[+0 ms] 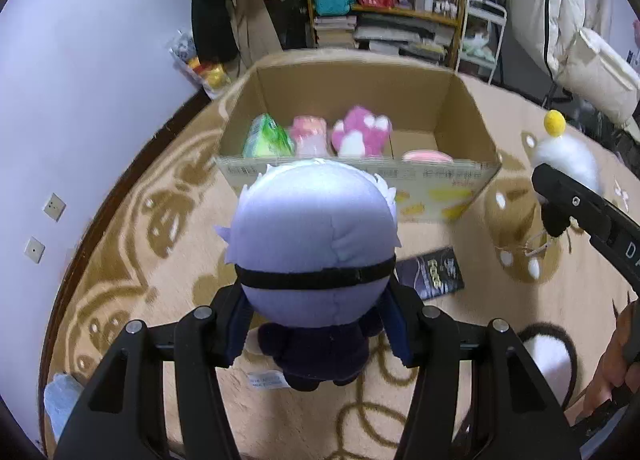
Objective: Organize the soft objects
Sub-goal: 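Carry the doll over the box with the left gripper while the right carries the fluffy plush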
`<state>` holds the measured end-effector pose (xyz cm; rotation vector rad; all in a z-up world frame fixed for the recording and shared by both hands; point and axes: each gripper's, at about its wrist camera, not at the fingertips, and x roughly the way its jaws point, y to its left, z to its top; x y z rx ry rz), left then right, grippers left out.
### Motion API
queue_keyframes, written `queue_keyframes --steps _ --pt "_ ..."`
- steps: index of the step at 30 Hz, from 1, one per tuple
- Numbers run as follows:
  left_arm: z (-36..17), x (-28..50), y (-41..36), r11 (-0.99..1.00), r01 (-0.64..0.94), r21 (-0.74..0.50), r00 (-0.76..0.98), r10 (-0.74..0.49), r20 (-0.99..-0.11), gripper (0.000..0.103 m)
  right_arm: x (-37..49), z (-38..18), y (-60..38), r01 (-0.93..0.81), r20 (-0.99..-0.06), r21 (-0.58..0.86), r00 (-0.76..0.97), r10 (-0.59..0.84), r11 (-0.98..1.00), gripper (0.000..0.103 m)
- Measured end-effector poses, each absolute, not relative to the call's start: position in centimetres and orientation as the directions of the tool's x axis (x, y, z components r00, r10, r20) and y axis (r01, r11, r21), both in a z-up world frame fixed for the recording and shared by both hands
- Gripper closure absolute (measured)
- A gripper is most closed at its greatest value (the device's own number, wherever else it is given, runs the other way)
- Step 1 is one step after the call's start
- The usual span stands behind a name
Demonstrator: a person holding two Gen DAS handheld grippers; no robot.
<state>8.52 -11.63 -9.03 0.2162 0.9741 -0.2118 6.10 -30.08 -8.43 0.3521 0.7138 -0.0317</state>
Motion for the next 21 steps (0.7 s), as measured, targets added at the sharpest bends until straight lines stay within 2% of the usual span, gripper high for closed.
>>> queue_keyframes --steps 8,12,21 --pt "-5.8 10.4 -10.4 0.966 0.254 0.039 0.599 -0.125 -0.791 0.048 7.8 -5.3 -29.2 0.067 -0.575 0.272 0.811 0.106 0.96 0.065" --pt "-2.8 11.5 -10.8 0.962 0.259 0.087 0.664 -0.111 -0.739 0.048 8.9 -3.7 -29.0 0.043 -0.547 0.259 0.83 0.11 0.965 0.065" --pt "1.7 15.0 -10.0 0.966 0.241 0.096 0.748 -0.122 -0.652 0.047 12.1 -1.2 -28.9 0.0 -0.485 0.222 0.868 0.111 0.975 0.065"
